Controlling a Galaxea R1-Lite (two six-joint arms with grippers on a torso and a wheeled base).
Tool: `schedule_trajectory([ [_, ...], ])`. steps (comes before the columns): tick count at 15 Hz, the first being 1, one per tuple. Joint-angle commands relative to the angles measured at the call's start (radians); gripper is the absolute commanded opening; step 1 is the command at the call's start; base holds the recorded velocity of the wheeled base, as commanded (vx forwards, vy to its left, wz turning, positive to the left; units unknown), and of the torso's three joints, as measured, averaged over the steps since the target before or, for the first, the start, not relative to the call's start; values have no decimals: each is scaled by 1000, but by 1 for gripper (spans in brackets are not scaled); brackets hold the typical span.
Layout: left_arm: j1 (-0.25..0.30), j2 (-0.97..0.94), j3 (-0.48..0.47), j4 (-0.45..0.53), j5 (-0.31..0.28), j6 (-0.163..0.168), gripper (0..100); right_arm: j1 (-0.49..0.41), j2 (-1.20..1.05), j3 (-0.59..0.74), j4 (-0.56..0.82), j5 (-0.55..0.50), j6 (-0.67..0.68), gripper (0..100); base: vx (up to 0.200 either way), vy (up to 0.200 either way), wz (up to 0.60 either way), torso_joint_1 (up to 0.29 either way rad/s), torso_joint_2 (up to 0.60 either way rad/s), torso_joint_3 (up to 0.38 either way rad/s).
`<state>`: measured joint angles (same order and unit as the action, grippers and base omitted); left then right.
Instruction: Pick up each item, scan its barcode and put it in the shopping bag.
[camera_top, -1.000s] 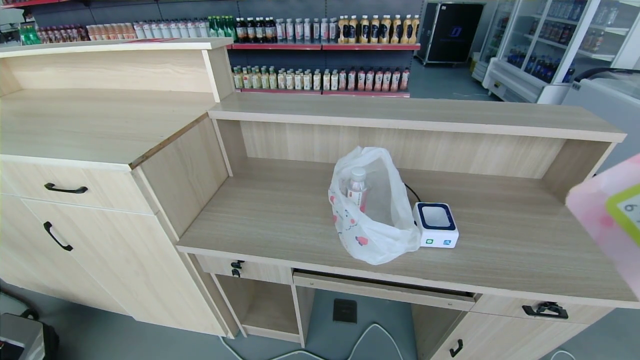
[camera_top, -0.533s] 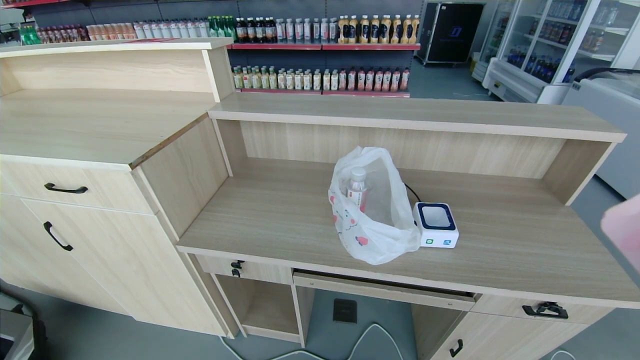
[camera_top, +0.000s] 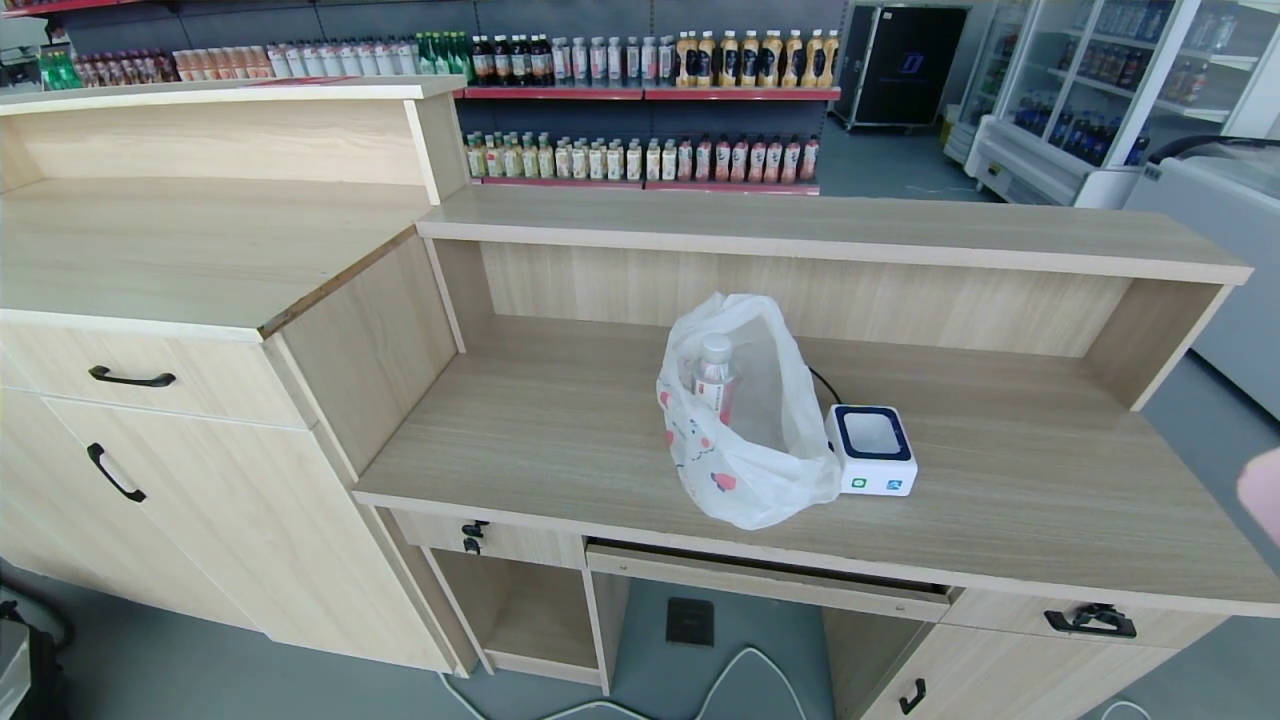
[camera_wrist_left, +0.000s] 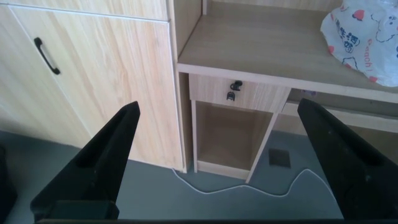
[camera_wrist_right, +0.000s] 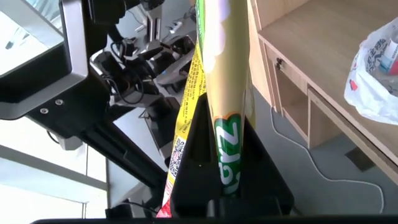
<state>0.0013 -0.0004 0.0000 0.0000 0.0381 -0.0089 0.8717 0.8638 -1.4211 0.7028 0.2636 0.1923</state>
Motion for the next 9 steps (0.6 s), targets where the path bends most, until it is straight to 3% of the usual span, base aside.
schedule_trajectory([
  [1,0,0,0,0,0,0,100,7,11,2,-2,-15,-2,0,0,0,0,0,0,0],
  [2,0,0,0,0,0,0,100,7,23,1,-6,-32,-2,0,0,0,0,0,0,0],
  [5,0,0,0,0,0,0,100,-37,130,56,-201,-276,-74,0,0,0,0,0,0,0],
  [6,0,0,0,0,0,0,100,-120,165,94,-292,-330,-106,0,0,0,0,0,0,0],
  [9,0,0,0,0,0,0,100,-511,256,277,-614,-366,-249,0,0,0,0,0,0,0],
])
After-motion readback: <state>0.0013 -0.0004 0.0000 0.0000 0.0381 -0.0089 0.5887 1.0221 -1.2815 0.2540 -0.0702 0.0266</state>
